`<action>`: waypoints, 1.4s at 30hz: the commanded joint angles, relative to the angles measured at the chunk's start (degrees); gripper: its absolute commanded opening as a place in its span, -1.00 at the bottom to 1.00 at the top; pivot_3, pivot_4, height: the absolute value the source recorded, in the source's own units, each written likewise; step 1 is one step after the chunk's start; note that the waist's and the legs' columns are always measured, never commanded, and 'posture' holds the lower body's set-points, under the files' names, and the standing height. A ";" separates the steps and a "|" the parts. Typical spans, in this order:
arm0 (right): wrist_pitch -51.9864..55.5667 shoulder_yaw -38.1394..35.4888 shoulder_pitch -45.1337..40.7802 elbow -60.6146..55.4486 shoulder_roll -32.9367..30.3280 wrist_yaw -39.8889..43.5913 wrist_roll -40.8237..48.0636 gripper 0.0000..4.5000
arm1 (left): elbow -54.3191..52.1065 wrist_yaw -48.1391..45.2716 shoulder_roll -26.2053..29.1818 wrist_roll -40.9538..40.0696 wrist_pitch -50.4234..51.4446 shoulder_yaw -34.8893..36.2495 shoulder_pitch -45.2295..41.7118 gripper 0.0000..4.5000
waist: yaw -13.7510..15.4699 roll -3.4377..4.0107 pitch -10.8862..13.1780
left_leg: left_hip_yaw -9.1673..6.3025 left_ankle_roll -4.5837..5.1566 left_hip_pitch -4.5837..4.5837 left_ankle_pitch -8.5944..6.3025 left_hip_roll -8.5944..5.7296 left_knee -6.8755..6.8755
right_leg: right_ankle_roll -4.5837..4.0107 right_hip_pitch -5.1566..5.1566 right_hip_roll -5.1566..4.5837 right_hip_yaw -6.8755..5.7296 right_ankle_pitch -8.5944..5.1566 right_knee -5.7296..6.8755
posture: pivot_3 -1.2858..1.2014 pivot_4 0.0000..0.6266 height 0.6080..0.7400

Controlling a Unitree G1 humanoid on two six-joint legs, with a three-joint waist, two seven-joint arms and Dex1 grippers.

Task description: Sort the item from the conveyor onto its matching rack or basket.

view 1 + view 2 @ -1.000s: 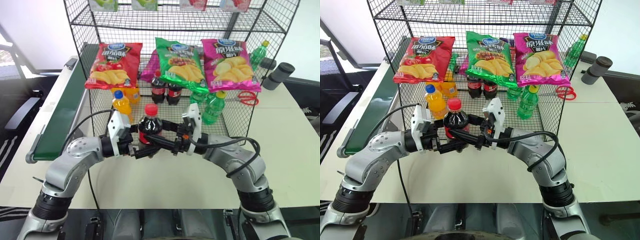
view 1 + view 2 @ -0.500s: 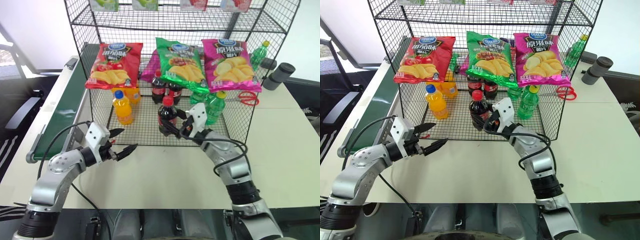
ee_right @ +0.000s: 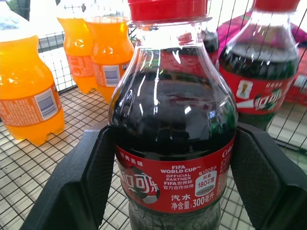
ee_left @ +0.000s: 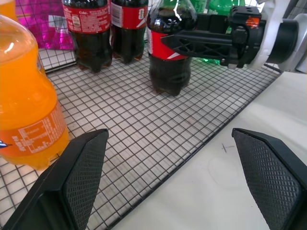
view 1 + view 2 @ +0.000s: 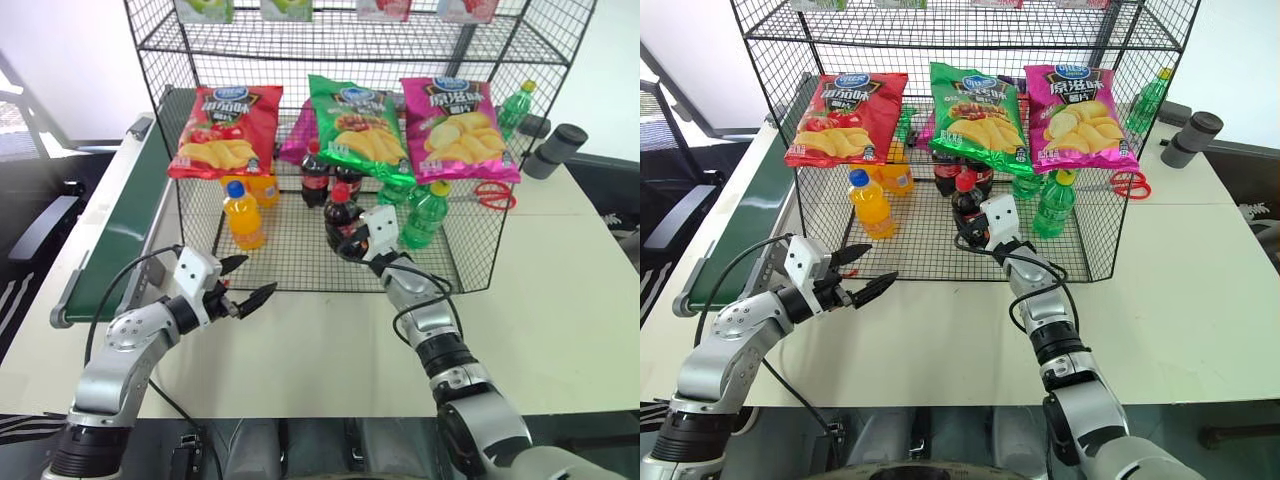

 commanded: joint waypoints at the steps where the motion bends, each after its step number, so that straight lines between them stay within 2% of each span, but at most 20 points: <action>1: -3.41 -1.30 -2.50 -0.14 0.67 0.14 0.27 0.30 | -2.50 -0.02 -0.32 -0.84 -0.23 0.32 -0.28 0.96 | -0.02 0.00 0.00 | 0.00 0.00 0.00 0.00 0.00 0.00 | 0.00 0.00 -0.01 0.00 0.00 0.01 | 0.03 -0.52 1.00; 6: -3.49 -1.63 -2.30 0.63 0.94 1.08 0.66 0.30 | -2.34 -0.21 -0.54 -0.79 -0.22 0.21 -0.65 0.96 | -0.05 0.00 0.00 | 0.00 0.00 0.00 0.00 -0.01 0.00 | 0.00 0.00 -0.04 0.00 0.00 0.02 | 0.03 -0.52 1.00; 9: -3.38 -1.71 -1.90 0.13 0.86 1.46 0.67 0.94 | -2.19 -0.33 -0.59 -0.83 -0.22 0.17 -0.93 1.00 | -0.06 0.01 -0.01 | 0.00 -0.01 0.00 0.00 -0.01 0.00 | 0.00 0.00 -0.05 0.00 0.00 0.02 | 0.03 -0.52 1.00; 10: -3.35 -1.72 -1.68 -0.33 0.78 1.66 0.69 0.97 | -2.18 -0.37 -0.61 -0.92 -0.18 0.19 -1.01 1.00 | -0.08 0.01 -0.01 | 0.00 -0.01 0.01 0.00 -0.01 0.00 | 0.00 0.00 -0.05 0.00 0.00 0.03 | 0.03 -0.52 1.00; 18: -1.26 -0.56 2.54 -9.55 -2.93 5.91 0.29 0.97 | -3.16 0.42 -0.38 -1.66 1.83 0.94 -0.76 1.00 | -0.42 0.01 -0.01 | -0.01 -0.01 0.03 0.01 -0.01 0.00 | 0.00 0.01 -0.06 0.00 0.00 0.07 | 0.03 -0.52 1.00; 25: 12.06 -2.54 13.83 -31.15 -14.06 15.65 6.84 0.97 | -5.05 0.94 1.82 -3.27 5.71 3.17 -0.64 1.00 | -0.31 0.01 -0.01 | -0.02 -0.01 0.03 0.00 -0.02 0.00 | 0.00 0.03 -0.09 0.00 0.00 0.06 | 0.03 -0.52 1.00; 30: 22.62 -9.90 22.36 -44.71 -26.07 22.40 16.00 0.97 | -4.37 -1.15 4.96 -3.78 5.82 4.89 -0.51 1.00 | 0.20 0.11 0.01 | -0.02 0.00 0.09 0.00 -0.01 0.00 | -0.01 0.08 -0.08 0.01 -0.01 0.03 | 0.03 -0.52 1.00; 34: 27.26 -18.04 28.14 -47.93 -35.21 26.08 19.49 0.97 | -2.93 -3.39 7.55 -4.30 5.93 6.74 -0.56 1.00 | 0.52 0.12 0.00 | -0.03 0.00 0.13 0.00 -0.02 0.01 | -0.03 0.14 -0.08 0.00 -0.02 0.02 | 0.03 -0.52 1.00; 37: 28.33 -23.36 31.15 -47.32 -38.30 27.16 21.12 0.97 | -2.31 -4.85 9.14 -5.06 6.10 8.11 0.13 1.00 | 0.59 0.11 0.00 | -0.02 0.01 0.12 0.00 -0.02 0.01 | -0.03 0.16 -0.08 0.00 -0.02 -0.04 | 0.03 -0.52 1.00; 42: 28.92 -27.21 34.71 -47.70 -40.53 29.21 22.24 0.97 | -1.55 -6.39 10.06 -4.73 5.58 8.83 0.72 1.00 | 0.57 0.12 -0.01 | -0.01 0.02 0.12 0.00 -0.03 0.01 | -0.02 0.18 -0.03 0.01 -0.02 -0.06 | 0.03 -0.52 1.00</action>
